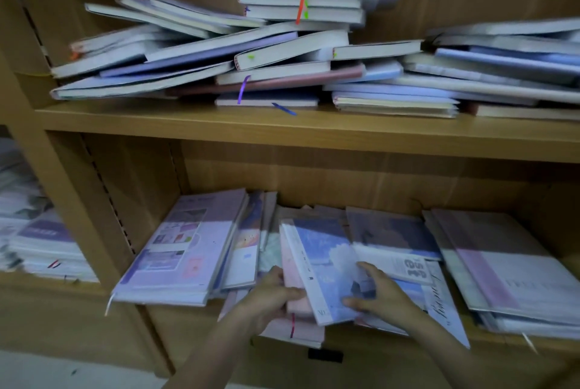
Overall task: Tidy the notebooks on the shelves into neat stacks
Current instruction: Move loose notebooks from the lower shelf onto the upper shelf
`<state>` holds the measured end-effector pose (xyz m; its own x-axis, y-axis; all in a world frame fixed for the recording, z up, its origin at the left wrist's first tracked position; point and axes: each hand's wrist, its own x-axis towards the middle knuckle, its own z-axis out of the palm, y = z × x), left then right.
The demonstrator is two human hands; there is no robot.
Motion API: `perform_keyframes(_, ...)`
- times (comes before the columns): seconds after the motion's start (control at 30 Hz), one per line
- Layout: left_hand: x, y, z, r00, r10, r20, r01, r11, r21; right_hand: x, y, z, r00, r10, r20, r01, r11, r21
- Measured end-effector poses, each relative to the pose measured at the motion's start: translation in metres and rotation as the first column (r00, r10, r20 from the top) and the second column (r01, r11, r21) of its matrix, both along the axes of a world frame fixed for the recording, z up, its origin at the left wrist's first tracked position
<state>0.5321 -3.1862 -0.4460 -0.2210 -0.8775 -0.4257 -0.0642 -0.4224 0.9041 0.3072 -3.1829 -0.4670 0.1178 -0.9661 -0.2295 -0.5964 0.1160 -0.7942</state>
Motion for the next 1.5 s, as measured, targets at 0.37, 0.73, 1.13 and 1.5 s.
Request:
perform_keyframes(0.37, 0.016, 0.057, 0.042, 0.961, -0.276, 0.032, 0.273, 0.914, -0.301, 0.005, 0.042, 0.049, 0.887, -0.151, 0.436, 0.156, 0.987, 0.025)
perform_keyframes(0.73, 0.01, 0.088, 0.115, 0.881, -0.35, 0.318, 0.472, 0.691, -0.548, -0.017, 0.122, 0.124, 0.836, -0.075, 0.543, 0.32, 0.871, -0.373)
perform_keyframes(1.13, -0.058, 0.081, 0.21, 0.988, -0.026, 0.151, 0.137, 0.59, -0.796, -0.045, 0.127, 0.247, 0.755, -0.163, 0.636, 0.591, 0.59, -0.55)
perform_keyframes(1.5, -0.073, -0.021, 0.273, 0.822, 0.504, 0.265, 0.284, 0.041, -0.958, -0.095, -0.013, 0.39, 0.599, -0.301, 0.742, 0.721, 0.607, -0.335)
